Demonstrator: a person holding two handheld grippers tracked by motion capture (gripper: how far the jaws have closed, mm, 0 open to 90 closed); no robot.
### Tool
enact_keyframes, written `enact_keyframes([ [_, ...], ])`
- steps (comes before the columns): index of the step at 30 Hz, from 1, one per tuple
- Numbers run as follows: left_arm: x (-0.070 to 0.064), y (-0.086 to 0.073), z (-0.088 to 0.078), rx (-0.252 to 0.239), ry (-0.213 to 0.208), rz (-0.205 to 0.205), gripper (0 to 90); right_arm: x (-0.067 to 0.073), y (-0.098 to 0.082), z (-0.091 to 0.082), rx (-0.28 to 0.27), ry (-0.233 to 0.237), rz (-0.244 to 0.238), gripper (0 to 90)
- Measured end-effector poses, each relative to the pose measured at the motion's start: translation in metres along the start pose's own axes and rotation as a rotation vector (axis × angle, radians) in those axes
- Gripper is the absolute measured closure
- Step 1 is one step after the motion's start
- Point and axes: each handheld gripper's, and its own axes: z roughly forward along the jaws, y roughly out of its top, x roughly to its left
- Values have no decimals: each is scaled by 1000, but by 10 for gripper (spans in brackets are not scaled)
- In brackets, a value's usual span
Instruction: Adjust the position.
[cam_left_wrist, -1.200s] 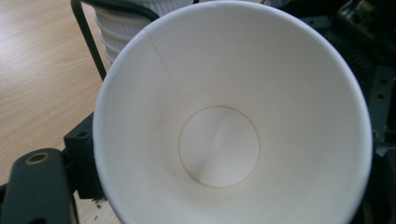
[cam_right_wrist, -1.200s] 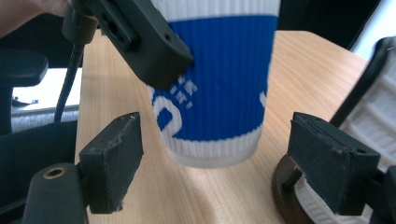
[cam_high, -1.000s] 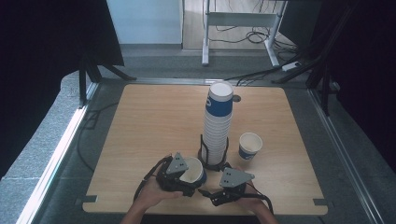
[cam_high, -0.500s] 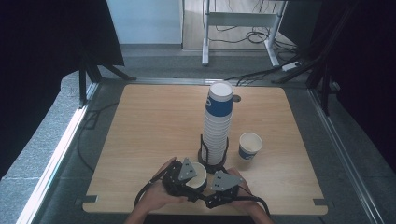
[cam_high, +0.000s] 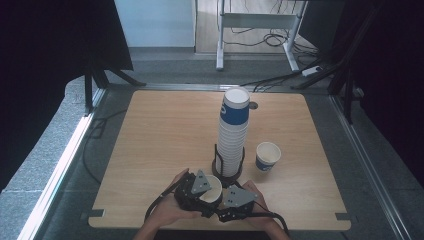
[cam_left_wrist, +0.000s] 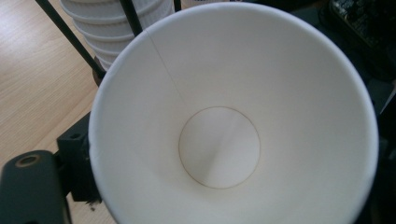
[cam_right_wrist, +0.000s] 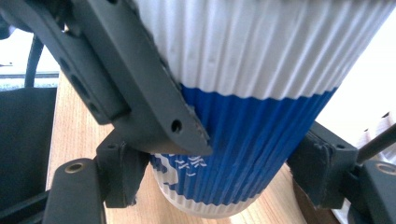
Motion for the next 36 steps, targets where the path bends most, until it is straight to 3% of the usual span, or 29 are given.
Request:
enact_keyframes([
  [8, 4, 1, -10, -51, 21, -46, 52, -4, -2, -5, -23, -34, 16, 272],
  [12, 8, 2, -18, -101, 0, -77, 53, -8, -4, -8, -26, -52, 37, 272],
  [20, 13, -1, -33, -167, -1, -87, 48, -15, -4, -15, -51, -86, 71, 273],
  [26, 24, -6, -50, -255, -21, -132, 58, -20, -5, -22, -72, -111, 97, 273],
  [31, 36, -12, -62, -316, -8, -182, 64, -24, -5, -28, -90, -145, 110, 273],
  [36, 43, -18, -61, -306, 38, -220, 78, -26, -4, -32, -111, -162, 114, 273],
])
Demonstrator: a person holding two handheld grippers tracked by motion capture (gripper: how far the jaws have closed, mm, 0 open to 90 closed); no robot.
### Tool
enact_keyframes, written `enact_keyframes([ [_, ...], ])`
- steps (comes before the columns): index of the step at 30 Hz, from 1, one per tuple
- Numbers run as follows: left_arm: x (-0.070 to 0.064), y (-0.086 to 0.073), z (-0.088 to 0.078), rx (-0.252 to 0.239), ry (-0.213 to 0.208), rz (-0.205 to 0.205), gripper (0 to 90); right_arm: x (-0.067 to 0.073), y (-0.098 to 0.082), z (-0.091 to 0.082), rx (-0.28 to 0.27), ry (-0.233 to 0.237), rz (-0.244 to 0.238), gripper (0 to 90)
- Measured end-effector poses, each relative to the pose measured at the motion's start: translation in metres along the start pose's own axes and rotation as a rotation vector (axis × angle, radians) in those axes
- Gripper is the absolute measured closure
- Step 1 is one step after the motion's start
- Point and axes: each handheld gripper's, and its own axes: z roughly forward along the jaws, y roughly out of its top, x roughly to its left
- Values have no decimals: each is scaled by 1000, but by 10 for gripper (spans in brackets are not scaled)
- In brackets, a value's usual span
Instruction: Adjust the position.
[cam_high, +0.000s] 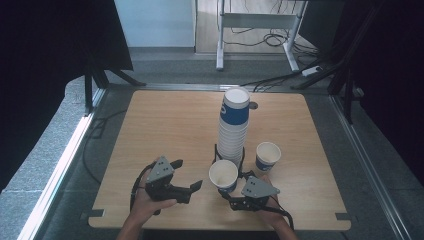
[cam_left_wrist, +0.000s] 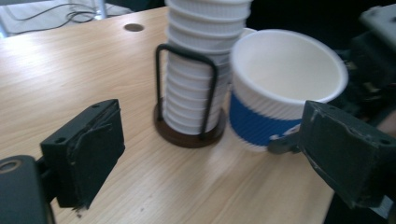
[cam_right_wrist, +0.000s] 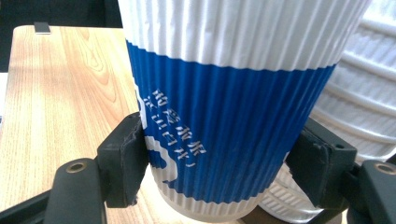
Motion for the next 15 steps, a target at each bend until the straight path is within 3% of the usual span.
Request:
enact_keyframes([
  [3, 2, -3, 4, 18, 18, 2, 79, -1, 1, -2, -8, -6, -1, 273],
  [15, 1, -9, 9, 45, 16, 11, 83, -9, 5, -15, -44, -46, 4, 274],
])
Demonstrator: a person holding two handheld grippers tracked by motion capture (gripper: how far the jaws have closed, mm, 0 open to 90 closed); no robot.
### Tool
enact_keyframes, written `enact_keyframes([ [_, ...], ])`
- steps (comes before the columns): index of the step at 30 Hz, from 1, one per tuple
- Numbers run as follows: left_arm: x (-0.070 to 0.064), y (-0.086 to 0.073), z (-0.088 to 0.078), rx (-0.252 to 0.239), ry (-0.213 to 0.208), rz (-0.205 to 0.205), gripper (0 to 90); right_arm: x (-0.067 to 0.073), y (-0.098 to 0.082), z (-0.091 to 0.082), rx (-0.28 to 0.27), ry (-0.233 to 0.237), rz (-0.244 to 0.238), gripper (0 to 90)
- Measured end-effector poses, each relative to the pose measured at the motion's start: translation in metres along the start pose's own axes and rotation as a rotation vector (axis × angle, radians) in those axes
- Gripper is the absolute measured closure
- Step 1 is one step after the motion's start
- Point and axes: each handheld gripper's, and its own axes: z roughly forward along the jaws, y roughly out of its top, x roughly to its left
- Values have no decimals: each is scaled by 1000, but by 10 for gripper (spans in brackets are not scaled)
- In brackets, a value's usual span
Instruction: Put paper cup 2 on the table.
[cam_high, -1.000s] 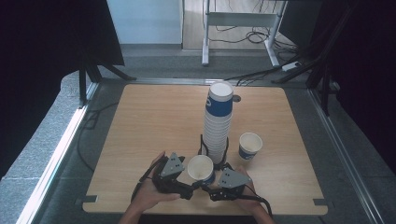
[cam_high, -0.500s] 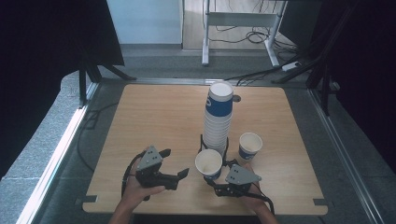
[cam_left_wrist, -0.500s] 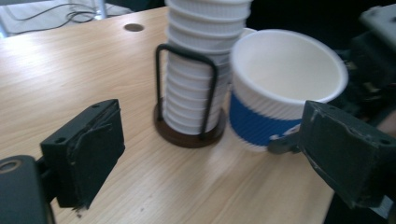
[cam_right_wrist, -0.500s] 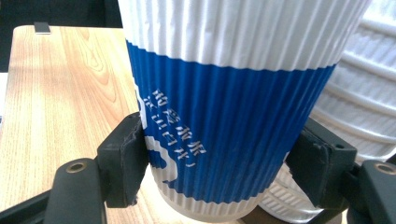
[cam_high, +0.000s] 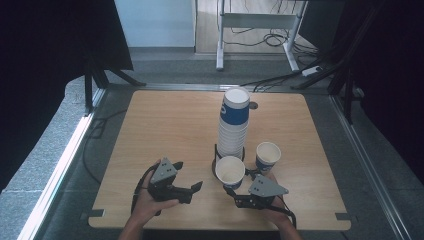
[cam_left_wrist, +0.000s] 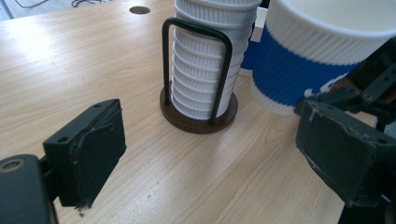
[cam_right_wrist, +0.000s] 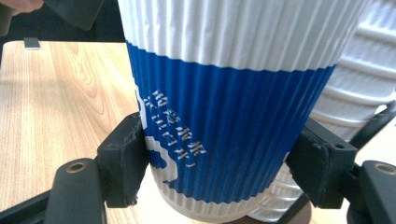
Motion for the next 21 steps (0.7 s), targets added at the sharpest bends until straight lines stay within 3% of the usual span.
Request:
enact_keyframes([
  [9, 3, 0, 5, 16, 2, -9, 83, -10, 4, -17, -40, -28, 14, 274],
  [21, 3, 1, 9, 29, 2, -9, 83, -36, 12, -61, -124, -141, 47, 274],
])
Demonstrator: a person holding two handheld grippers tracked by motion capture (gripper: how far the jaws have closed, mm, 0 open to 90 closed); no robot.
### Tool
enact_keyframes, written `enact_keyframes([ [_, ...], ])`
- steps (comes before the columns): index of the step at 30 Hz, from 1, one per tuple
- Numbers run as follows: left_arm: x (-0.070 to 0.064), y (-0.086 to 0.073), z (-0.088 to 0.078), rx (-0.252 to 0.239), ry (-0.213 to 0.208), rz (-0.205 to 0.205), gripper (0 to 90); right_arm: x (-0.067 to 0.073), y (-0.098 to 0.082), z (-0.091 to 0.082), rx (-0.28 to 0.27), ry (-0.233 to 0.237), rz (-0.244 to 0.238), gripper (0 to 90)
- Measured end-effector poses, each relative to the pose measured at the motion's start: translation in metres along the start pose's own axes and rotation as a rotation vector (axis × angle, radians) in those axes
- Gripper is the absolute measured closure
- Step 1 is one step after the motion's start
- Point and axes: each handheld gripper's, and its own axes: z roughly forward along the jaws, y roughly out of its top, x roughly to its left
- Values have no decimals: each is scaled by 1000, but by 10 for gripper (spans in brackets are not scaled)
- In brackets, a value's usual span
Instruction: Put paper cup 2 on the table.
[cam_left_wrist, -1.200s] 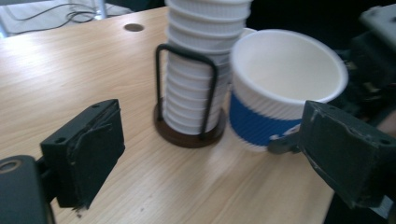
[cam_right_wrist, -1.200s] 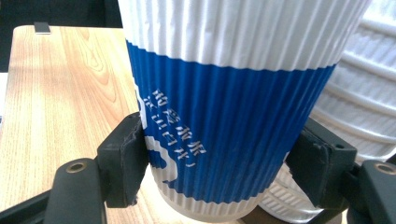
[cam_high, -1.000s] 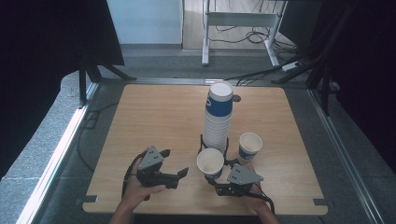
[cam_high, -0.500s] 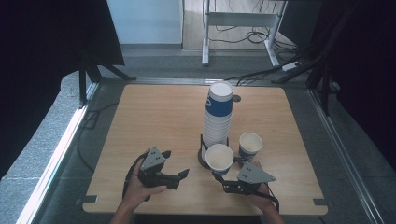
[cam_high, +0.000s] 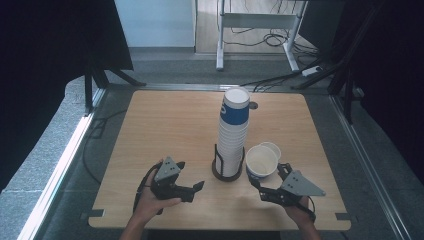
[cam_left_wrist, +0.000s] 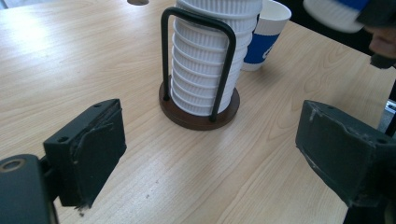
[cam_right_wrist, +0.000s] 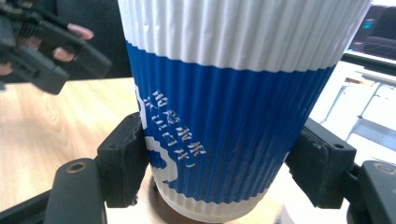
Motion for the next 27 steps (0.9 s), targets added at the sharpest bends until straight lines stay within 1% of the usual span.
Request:
enact_keyframes([
  [1, 1, 0, 0, -3, 1, -3, 83, -3, 1, -4, -8, -5, 4, 274],
  [5, 2, -2, -3, -4, 9, -4, 85, -15, 6, -18, -28, -60, 2, 274],
  [10, 0, -3, -6, -5, 1, 6, 85, -32, 6, -32, -34, -126, 17, 275],
  [12, -2, -3, -5, -1, -1, 11, 86, -38, 3, -36, -26, -159, 21, 275],
  [17, -3, -3, -2, 13, 0, 14, 86, -55, -7, -45, -6, -213, 56, 275],
  [20, -2, -4, 0, 25, 3, 11, 86, -62, -16, -46, 18, -236, 74, 275],
  [25, -4, -4, 1, 27, 3, 15, 97, -71, -28, -47, 46, -275, 102, 275],
  [27, -4, -4, 1, 27, 1, 16, 97, -76, -33, -47, 64, -293, 120, 275],
])
